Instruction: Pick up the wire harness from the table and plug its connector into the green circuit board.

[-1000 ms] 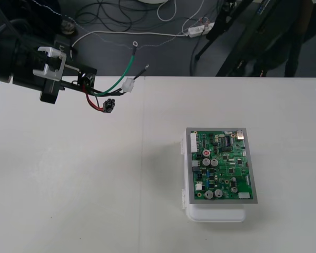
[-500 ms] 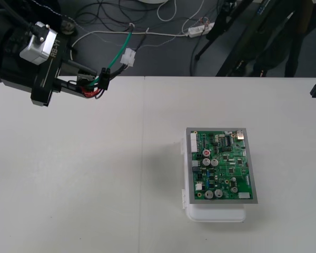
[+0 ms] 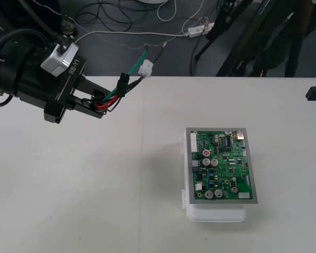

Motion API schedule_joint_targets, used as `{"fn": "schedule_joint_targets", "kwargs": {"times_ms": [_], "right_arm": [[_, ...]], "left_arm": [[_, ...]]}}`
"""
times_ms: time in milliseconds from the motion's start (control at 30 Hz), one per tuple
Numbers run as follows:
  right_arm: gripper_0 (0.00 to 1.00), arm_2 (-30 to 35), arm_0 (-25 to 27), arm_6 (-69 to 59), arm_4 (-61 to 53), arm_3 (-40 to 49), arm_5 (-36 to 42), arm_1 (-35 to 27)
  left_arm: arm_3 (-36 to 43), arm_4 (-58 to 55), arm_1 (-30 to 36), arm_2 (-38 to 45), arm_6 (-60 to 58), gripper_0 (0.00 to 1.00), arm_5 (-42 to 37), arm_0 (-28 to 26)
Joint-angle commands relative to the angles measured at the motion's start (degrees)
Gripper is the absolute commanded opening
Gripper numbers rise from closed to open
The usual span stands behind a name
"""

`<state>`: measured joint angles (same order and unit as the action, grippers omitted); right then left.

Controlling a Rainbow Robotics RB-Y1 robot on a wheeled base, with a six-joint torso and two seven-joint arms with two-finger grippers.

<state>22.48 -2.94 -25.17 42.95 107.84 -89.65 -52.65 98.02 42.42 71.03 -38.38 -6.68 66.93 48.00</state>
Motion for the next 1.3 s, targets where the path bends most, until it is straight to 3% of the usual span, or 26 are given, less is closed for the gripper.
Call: {"fn": "schedule_joint_targets", "kwargs": {"times_ms": [33,333,667,1000,1300], "right_arm": [[1.0,-0.77,-1.36,-3.39,-2.96,1.41,-0.35,-0.96],[1.0,-0.85,-1.8,-4.8,-7.62,1.41,-0.35,-0.96],[1.0,-2.61,-4.44,-6.03,-8.85,1.32,-0.35,-0.88],[1.0,-6.22,-12.7,-7.35,-7.71,-4.83,-0.35,-0.88],[1.0,-6.39,-19.03,-8.23,-6.92,-10.63,-0.35,-0.96]], "left_arm": [[2.88,4.96,-5.38,8.85,-4.92,0.0,8.13,-5.11],[3.32,11.46,-12.32,20.63,-17.48,0.0,22.81,-10.03],[3.76,14.71,-19.26,27.22,-30.4,0.0,23.07,-11.17],[10.0,16.29,-29.2,27.31,-47.72,0.0,23.07,-11.09],[11.23,17.09,-37.37,22.3,-58.97,0.0,23.07,-9.24]]}}
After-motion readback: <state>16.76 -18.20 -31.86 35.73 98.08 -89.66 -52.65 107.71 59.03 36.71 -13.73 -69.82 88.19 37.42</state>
